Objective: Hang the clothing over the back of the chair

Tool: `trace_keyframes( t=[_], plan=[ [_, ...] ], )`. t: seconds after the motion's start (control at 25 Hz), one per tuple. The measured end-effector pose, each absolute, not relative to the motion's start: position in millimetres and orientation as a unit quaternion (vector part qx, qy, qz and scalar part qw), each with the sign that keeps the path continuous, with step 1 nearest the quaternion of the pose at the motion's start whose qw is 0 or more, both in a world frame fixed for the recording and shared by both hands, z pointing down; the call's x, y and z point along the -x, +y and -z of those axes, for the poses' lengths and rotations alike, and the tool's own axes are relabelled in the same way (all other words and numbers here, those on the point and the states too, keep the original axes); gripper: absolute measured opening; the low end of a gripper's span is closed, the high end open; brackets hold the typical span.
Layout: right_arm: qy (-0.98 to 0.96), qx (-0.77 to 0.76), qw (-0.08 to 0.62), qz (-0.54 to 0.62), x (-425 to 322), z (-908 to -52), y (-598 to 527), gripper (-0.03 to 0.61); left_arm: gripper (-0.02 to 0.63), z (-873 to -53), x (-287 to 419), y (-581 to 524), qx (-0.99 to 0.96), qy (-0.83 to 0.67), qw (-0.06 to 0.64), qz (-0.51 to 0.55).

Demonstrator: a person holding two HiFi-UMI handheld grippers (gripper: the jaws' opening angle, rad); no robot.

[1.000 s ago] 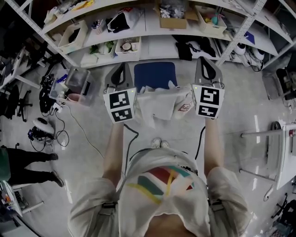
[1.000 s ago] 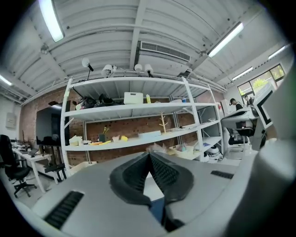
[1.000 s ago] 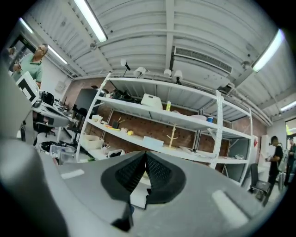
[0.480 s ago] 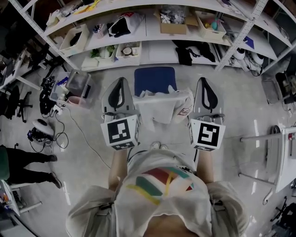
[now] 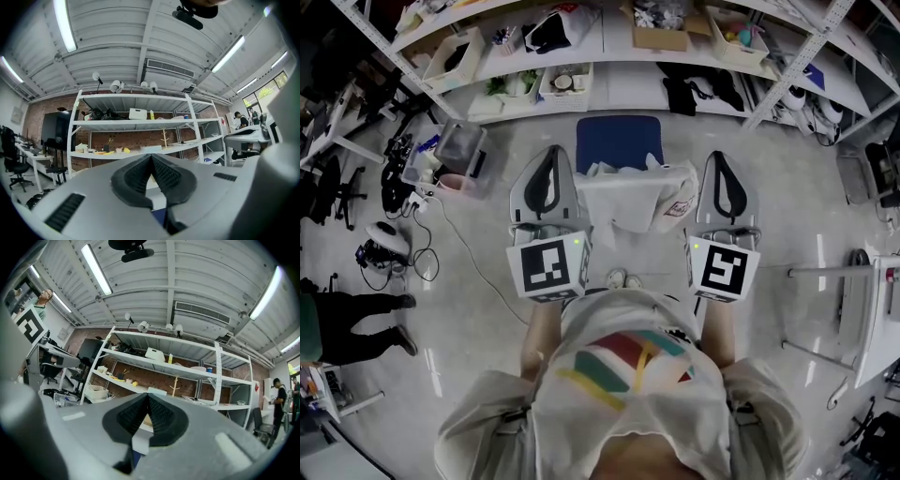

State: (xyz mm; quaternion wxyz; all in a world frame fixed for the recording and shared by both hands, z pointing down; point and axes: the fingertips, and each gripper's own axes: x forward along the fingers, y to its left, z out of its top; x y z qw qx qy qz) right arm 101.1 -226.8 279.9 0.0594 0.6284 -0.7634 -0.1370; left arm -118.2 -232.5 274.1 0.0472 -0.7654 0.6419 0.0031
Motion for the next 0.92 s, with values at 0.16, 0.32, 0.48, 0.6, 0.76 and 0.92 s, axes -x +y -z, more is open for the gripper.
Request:
trace_keyframes(
  t=[0.16,0.32,0.48,0.6,0.76,0.92],
  plan=[
    [-0.768,-0.621,0.062,0.141,-96.9,-278.1,-228.3,0.005,0.014,-281.1,118.2,-232.8,0.763,0.644,0.043,0.007],
    [-0.77,-0.62,0.06,0.14,-94.9,-276.7,-226.6,0.005,0.014,-282.5,117.9,-230.7,0.763,0.645,0.043,0.009],
    [-0.772,-0.618,0.059,0.14,-94.4,-275.4,-224.6,0.005,0.014,-282.6,118.0,-229.2,0.761,0.647,0.042,0.013],
    [-0.771,-0.618,0.059,0.143,-94.5,-273.0,-224.4,0.005,0.014,-281.3,120.5,-228.7,0.76,0.649,0.042,0.012],
    [-0.769,-0.62,0.061,0.144,-95.5,-272.8,-224.0,0.005,0.014,-281.7,123.6,-228.3,0.758,0.65,0.041,0.012],
    [-0.767,-0.622,0.06,0.143,-95.8,-272.5,-225.0,0.005,0.014,-280.2,126.4,-228.2,0.757,0.653,0.041,0.011]
  ],
)
